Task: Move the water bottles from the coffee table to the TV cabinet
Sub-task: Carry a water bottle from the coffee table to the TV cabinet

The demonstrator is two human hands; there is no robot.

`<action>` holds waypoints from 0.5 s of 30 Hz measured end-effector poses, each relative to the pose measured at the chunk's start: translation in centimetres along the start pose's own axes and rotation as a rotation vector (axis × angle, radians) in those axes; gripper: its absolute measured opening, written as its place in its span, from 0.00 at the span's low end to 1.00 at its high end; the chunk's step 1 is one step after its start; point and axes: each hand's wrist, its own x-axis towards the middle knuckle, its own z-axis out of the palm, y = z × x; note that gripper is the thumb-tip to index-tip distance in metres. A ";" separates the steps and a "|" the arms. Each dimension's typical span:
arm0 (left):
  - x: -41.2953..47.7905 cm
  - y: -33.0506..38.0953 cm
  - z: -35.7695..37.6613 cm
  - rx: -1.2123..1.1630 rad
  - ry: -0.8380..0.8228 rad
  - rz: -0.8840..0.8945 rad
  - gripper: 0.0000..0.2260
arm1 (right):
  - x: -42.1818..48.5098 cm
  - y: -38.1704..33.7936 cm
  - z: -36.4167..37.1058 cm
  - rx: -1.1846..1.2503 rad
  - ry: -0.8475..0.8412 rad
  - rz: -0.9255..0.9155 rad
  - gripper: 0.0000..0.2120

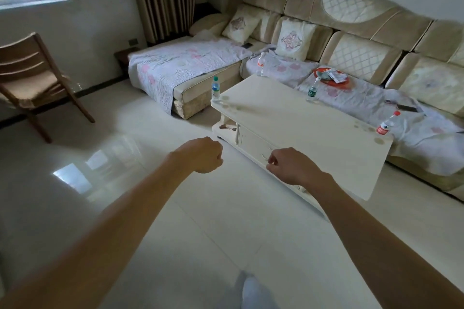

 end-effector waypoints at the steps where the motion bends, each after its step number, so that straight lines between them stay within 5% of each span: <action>1: 1.1 -0.6 -0.2 -0.004 0.000 -0.002 0.14 | 1.3 -0.1 -0.2 -0.002 -0.002 -0.001 0.14; 15: 20.8 -7.0 -8.1 0.016 -0.035 -0.045 0.15 | 25.3 0.6 -5.2 -0.011 -0.009 -0.088 0.14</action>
